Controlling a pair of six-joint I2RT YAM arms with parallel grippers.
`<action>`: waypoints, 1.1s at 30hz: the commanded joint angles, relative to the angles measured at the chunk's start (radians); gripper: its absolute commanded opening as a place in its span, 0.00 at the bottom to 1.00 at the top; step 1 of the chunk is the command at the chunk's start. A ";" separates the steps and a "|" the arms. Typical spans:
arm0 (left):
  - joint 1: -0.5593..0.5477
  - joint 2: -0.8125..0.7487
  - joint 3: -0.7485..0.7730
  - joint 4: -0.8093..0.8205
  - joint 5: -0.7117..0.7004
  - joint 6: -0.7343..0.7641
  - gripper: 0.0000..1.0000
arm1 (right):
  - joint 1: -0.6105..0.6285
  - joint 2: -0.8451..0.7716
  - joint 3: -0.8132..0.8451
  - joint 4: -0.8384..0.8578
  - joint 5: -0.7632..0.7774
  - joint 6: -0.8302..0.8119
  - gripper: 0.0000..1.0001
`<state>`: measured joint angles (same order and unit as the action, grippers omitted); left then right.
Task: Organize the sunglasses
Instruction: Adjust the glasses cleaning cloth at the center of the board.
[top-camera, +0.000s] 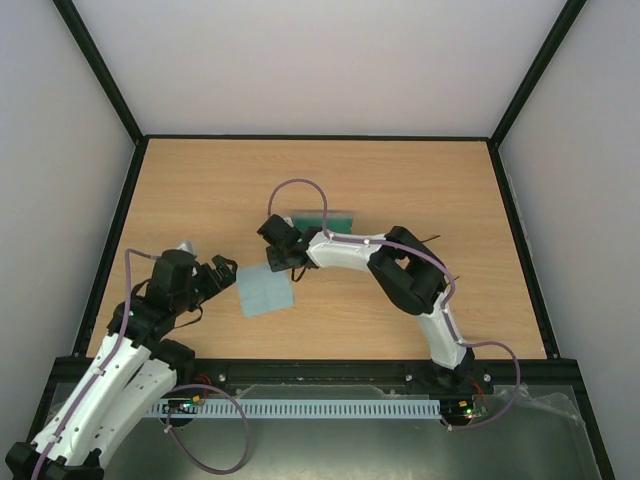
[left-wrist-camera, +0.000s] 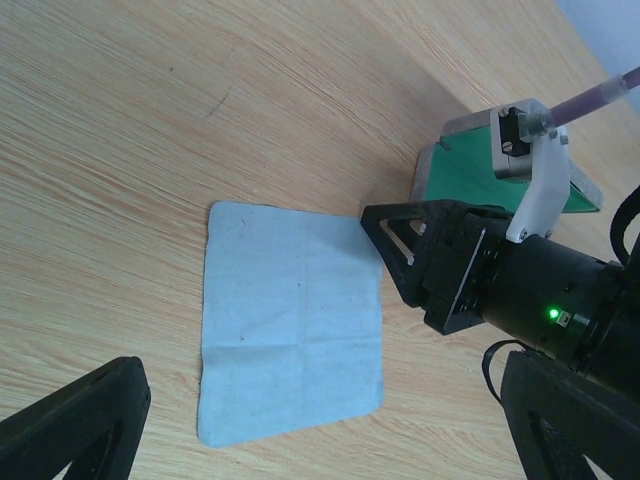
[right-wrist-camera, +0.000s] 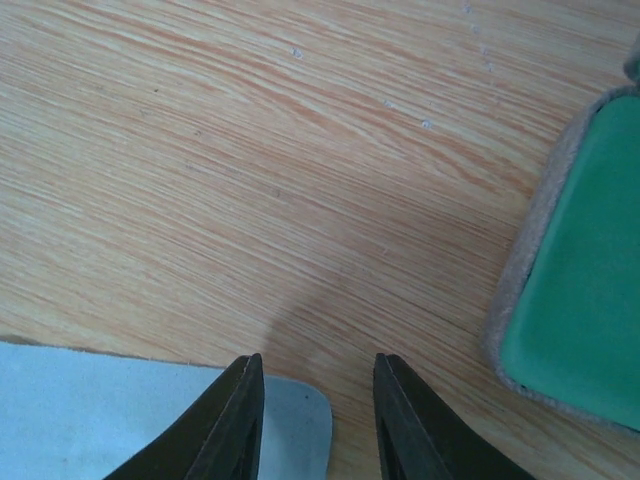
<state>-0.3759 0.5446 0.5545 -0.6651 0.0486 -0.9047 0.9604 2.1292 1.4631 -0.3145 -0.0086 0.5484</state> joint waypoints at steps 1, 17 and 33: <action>0.006 -0.010 0.003 -0.014 0.002 0.014 0.99 | 0.008 0.037 0.031 -0.055 0.040 -0.008 0.32; 0.008 -0.021 -0.020 0.001 0.020 0.009 0.99 | 0.063 0.038 -0.036 -0.047 0.079 0.005 0.25; 0.008 0.045 -0.096 0.117 0.130 0.039 0.99 | 0.063 -0.078 -0.145 -0.054 0.168 0.042 0.01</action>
<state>-0.3744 0.5404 0.5053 -0.6338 0.0982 -0.8955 1.0153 2.1010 1.3964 -0.2893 0.1101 0.5671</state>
